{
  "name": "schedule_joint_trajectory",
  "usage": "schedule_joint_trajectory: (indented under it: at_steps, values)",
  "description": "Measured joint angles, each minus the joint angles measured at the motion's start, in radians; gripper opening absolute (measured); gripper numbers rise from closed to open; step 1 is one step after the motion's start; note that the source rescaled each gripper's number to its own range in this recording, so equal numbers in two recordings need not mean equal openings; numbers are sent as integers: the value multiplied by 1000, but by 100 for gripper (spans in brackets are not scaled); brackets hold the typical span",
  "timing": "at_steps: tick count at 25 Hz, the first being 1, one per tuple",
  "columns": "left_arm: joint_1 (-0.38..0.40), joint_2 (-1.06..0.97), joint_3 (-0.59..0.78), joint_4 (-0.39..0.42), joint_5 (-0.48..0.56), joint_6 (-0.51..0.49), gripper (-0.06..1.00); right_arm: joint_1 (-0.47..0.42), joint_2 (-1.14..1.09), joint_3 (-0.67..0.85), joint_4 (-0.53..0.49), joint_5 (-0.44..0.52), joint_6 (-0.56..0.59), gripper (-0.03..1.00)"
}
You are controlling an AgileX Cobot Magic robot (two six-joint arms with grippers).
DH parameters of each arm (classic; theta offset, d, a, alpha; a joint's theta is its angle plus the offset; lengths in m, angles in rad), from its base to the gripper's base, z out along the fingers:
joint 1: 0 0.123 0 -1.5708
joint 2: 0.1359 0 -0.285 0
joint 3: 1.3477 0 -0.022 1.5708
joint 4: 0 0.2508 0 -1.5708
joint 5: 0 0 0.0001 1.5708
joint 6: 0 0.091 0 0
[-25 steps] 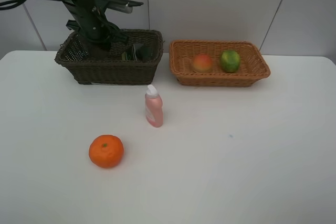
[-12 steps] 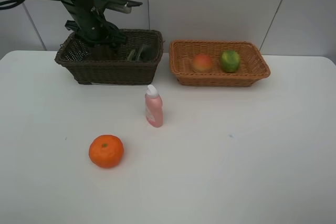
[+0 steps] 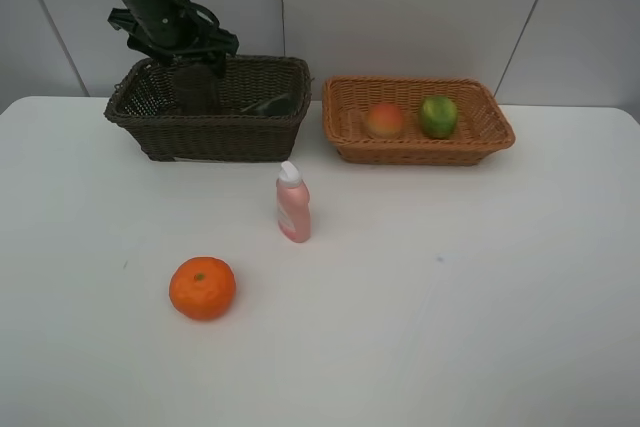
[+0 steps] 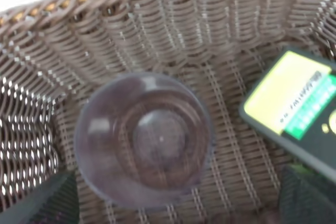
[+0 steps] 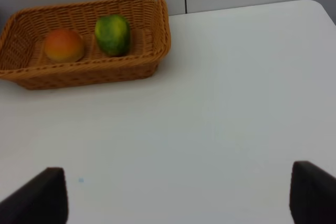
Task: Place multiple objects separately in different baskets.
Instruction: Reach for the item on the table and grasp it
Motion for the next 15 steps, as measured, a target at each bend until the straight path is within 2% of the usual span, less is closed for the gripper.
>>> schedule_joint_trajectory:
  at_steps: [10,15]
  values:
    - [-134,-48,0,-39,216,2,98,0,0,0,0,0,0,85]
    - [-214,-50,0,-77,294,-37,98,0,0,0,0,0,0,85]
